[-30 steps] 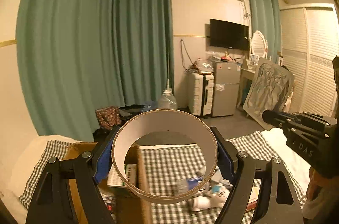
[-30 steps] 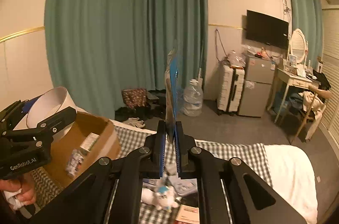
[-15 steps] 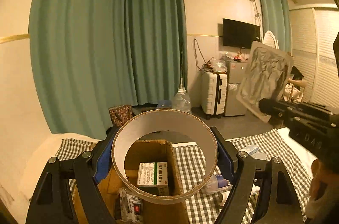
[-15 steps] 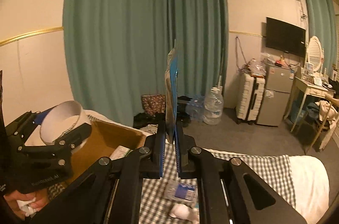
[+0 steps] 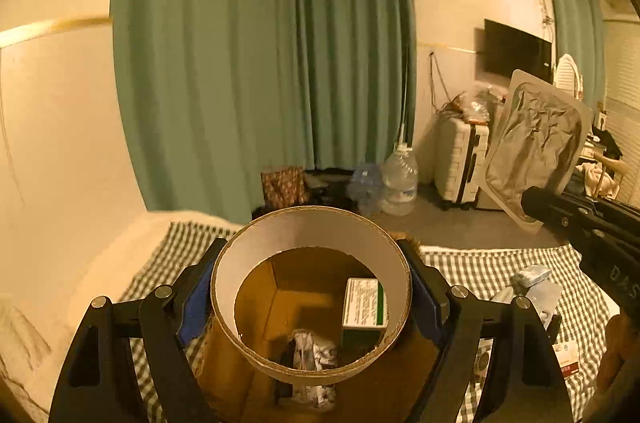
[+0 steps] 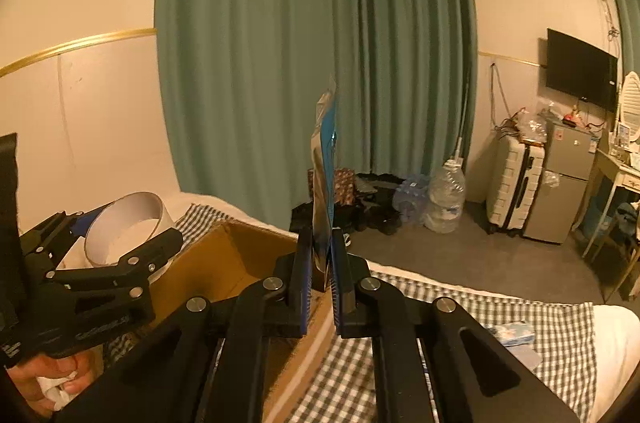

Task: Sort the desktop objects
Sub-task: 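Carry the foil tray and tape roll with both tools to the cardboard box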

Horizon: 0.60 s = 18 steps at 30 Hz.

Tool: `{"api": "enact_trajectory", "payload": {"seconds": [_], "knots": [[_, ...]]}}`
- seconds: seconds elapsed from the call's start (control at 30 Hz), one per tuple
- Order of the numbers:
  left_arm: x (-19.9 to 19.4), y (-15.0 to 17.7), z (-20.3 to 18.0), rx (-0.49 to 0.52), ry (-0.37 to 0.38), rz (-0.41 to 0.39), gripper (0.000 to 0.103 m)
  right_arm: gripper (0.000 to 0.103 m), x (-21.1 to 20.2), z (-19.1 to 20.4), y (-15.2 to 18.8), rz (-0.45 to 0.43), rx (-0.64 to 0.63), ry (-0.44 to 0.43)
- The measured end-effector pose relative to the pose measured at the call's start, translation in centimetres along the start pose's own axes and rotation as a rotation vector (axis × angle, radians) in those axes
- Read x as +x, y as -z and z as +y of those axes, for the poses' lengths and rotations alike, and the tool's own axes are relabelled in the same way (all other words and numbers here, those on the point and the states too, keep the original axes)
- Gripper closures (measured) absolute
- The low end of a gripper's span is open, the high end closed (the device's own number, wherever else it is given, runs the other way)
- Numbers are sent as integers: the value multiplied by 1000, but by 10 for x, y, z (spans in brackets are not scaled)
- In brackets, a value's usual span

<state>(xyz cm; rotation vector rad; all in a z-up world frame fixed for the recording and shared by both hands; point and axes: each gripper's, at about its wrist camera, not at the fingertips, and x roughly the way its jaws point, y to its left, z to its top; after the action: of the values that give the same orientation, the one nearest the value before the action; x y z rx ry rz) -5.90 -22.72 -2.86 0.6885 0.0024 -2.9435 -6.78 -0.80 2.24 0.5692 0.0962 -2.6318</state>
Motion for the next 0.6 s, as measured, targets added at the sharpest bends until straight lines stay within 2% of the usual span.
{"api": "enact_trajectory", "payload": {"seconds": [0.27, 0.37, 0.5, 0.6], "knots": [[30, 19, 31, -65, -77, 115, 20, 95, 34, 20, 13, 71, -41, -46], [42, 29, 40, -90, -55, 158, 20, 95, 48, 24, 20, 105, -28, -66], [63, 42, 46, -84, -81, 242, 20, 95, 69, 32, 33, 164, -23, -90], [70, 47, 45, -77, -84, 275, 20, 95, 86, 36, 43, 206, -35, -108]]}}
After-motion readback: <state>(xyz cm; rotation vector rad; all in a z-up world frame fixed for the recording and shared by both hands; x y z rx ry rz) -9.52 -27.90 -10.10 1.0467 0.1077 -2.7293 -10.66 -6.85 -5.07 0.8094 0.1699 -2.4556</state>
